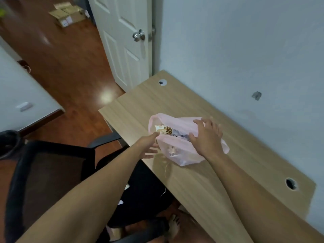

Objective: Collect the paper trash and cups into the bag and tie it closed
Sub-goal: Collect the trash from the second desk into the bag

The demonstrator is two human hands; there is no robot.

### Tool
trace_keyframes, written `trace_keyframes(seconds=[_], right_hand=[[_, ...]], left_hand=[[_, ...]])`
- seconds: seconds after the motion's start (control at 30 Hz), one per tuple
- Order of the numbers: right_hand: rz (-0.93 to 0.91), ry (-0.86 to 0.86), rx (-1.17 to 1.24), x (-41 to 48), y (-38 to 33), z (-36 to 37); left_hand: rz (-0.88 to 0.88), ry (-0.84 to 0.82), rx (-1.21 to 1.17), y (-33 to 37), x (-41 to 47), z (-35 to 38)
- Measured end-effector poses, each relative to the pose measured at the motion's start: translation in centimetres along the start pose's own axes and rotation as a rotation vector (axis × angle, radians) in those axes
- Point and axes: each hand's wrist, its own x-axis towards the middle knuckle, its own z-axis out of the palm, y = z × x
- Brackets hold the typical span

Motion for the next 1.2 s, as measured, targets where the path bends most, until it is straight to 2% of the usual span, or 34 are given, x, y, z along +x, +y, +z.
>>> trace_keyframes(seconds=[0.1, 0.17, 0.3, 0.37, 0.5, 0.6, 0.7, 0.77, 0.83, 0.93, 1.03, 1.2], right_hand=[[0.005, -0.128, -0.036, 1.3, 2.3, 1.6], [0.022, -0.157, -0.033, 2.0, 3.5, 2.6], [0.036, -0.179, 0.146, 3.5, 5.2, 4.0], [0.036, -0.151, 0.231, 3.6, 5.2, 4.4], [0.019, -0.185, 0.407, 3.1, 3.9, 4.5], [0.003, -0.247, 0.488, 1.9, 1.9, 3.9], [-0.072, -0.335, 0.507, 0.5, 0.0, 4.2], [-0.107, -0.355, 0.461, -0.5, -1.2, 4.7], [-0.103, -0.380, 0.451, -1.7, -2.4, 5.4], [-0.065, -0.423, 0.387, -3.5, -3.8, 7.3], [-0.025, -0.448, 0.345, -5.2, -4.6, 9.6], [-0.006, -0.514, 0.230, -8.2, -4.6, 12.9]], left_hand=[[-0.039, 0.057, -0.057, 0.1, 1.6, 3.3], [-0.012, 0.167, -0.073, -0.3, 3.0, 5.1], [0.040, 0.395, -0.051, -1.3, 4.4, 5.8], [0.044, 0.412, -0.194, -2.1, 4.0, 5.1], [0.040, 0.321, -0.644, -3.9, 2.0, 2.3], [0.070, 0.346, -0.786, -5.5, 0.2, -0.4], [0.141, 0.396, -0.768, -7.2, -1.9, -3.1], [0.210, 0.360, -0.727, -8.7, -3.3, -4.8], [0.281, 0.276, -0.632, -10.6, -4.5, -6.2], [0.340, 0.250, -0.428, -14.3, -5.7, -7.9], [0.310, 0.303, -0.263, -17.7, -6.8, -8.7], [0.161, 0.440, -0.256, -22.3, -7.3, -8.8]])
